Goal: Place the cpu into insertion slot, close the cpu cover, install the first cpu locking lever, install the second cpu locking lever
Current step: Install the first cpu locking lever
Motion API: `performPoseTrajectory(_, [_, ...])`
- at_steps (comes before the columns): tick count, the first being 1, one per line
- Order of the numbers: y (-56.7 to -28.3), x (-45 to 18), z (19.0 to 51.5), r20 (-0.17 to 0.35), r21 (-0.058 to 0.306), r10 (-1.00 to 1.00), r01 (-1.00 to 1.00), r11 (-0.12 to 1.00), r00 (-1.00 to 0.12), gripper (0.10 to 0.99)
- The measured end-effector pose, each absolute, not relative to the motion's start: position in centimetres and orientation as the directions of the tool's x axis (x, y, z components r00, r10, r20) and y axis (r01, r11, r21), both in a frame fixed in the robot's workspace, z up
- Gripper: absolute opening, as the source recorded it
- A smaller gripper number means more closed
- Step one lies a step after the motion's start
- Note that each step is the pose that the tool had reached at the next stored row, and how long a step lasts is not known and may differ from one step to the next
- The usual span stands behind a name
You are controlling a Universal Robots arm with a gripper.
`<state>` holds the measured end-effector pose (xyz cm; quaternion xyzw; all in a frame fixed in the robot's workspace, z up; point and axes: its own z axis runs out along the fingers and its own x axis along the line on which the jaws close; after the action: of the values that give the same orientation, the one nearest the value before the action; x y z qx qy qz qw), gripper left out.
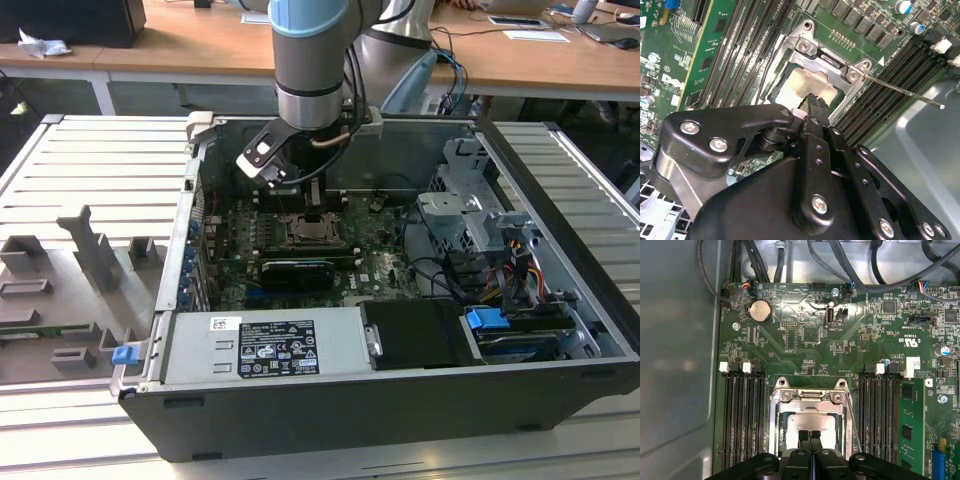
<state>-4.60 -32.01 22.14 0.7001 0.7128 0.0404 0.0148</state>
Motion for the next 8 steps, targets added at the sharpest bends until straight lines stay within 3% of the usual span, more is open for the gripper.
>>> performPoseTrajectory(8, [-32.0,-4.6,25.1,0.034,0.078,0.999,0.997,0.016,-0.019,0.106])
